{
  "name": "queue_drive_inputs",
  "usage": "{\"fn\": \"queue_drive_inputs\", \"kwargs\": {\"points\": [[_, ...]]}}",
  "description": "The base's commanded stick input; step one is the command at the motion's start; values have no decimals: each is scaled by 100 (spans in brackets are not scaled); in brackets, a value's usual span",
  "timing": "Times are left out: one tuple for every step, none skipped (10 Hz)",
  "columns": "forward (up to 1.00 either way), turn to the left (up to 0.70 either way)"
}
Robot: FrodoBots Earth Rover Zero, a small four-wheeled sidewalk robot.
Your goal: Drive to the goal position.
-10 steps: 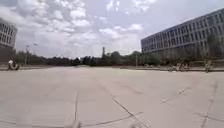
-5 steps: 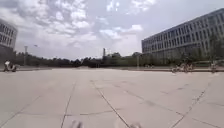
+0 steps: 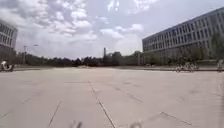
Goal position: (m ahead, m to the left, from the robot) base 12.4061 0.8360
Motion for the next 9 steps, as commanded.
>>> {"fn": "queue_drive_inputs", "kwargs": {"points": [[94,4],[94,4],[94,4],[94,4],[93,4],[94,4],[94,4],[93,4],[93,4]]}}
